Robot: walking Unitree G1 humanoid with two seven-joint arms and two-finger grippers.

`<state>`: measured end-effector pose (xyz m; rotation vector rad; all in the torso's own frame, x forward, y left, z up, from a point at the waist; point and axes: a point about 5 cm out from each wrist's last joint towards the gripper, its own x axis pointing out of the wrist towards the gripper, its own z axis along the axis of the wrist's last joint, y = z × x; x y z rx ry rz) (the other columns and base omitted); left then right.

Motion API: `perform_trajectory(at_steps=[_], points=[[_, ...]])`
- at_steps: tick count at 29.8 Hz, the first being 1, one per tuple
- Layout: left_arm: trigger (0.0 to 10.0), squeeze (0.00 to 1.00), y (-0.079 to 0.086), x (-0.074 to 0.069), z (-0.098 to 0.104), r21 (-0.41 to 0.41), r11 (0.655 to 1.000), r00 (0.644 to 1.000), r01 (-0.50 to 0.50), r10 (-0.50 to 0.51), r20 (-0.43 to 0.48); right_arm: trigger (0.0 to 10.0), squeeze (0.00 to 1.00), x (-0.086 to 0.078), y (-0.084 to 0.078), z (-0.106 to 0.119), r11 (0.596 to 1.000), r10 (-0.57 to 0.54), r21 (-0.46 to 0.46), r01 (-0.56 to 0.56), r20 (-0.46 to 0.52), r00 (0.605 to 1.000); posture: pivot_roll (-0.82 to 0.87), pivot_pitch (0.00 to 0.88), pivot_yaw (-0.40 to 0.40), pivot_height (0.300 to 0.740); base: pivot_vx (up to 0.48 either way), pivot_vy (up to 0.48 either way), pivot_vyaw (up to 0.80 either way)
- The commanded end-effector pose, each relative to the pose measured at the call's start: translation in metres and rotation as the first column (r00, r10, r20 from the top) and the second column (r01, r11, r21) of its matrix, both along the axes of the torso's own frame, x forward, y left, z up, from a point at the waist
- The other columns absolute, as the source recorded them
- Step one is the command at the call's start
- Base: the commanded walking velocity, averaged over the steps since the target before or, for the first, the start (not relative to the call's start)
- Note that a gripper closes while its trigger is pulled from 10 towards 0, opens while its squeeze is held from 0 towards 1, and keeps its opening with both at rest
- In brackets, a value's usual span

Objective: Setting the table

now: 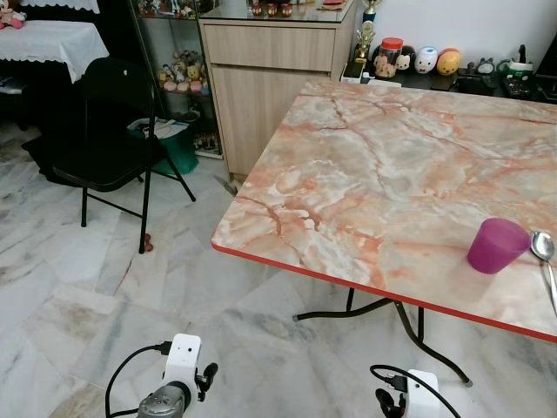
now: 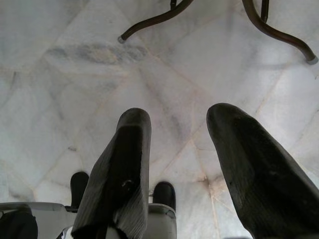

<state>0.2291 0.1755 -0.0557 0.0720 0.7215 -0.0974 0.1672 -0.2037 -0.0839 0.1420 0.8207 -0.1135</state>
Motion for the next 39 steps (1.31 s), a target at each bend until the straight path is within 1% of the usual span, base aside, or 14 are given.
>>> perform_trajectory(at_steps=[1, 5, 12, 22, 26, 36, 39], points=[[10.0, 0.00, 0.0014, -0.0005, -0.0001, 0.006, 1.000, 1.000, 0.005, -0.005, -0.002, 10.0, 0.00, -0.0009, -0.0011, -0.0003, 1.000, -0.017, -0.010, 0.017, -0.003, 1.000, 0.02, 0.000, 0.002, 0.740, 0.000, -0.240, 0.00], [10.0, 0.00, 0.0016, -0.0010, -0.0004, 0.002, 1.000, 1.000, 0.002, -0.002, -0.002, 10.0, 0.00, -0.0008, -0.0025, -0.0001, 0.999, -0.038, -0.024, 0.038, -0.001, 0.999, 0.02, 0.000, 0.001, 0.740, 0.000, -0.244, -0.72], [10.0, 0.00, 0.0021, -0.0020, -0.0010, 0.003, 1.000, 1.000, -0.002, 0.002, -0.005, 10.0, 0.00, -0.0002, -0.0029, 0.0006, 0.999, -0.042, -0.028, 0.042, 0.009, 0.999, 0.02, 0.000, 0.000, 0.740, 0.000, -0.241, 0.00], [10.0, 0.00, 0.0037, -0.0023, -0.0010, 0.015, 1.000, 1.000, -0.006, 0.006, -0.004, 10.0, 0.00, 0.0002, -0.0033, 0.0009, 0.999, -0.043, -0.030, 0.044, 0.012, 0.999, 0.03, 0.000, -0.003, 0.740, 0.000, 0.000, 0.00], [10.0, 0.00, 0.0036, -0.0026, -0.0012, 0.008, 1.000, 1.000, -0.008, 0.008, -0.005, 10.0, 0.00, -0.0005, -0.0036, 0.0003, 0.998, -0.046, -0.037, 0.046, 0.000, 0.999, 0.03, 0.000, -0.003, 0.740, 0.000, -0.343, 0.00], [10.0, 0.00, 0.0028, -0.0027, -0.0014, 0.006, 1.000, 1.000, -0.007, 0.007, -0.005, 10.0, 0.00, -0.0006, -0.0037, 0.0002, 0.998, -0.042, -0.036, 0.042, -0.002, 0.999, 0.03, 0.000, -0.003, 0.740, 0.000, -0.347, -0.68], [10.0, 0.00, 0.0036, -0.0031, -0.0016, 0.005, 1.000, 1.000, -0.016, 0.016, -0.007, 10.0, 0.00, -0.0003, -0.0038, 0.0005, 0.998, -0.042, -0.036, 0.042, 0.004, 0.999, 0.03, 0.000, -0.004, 0.740, 0.000, 0.000, 0.00]])
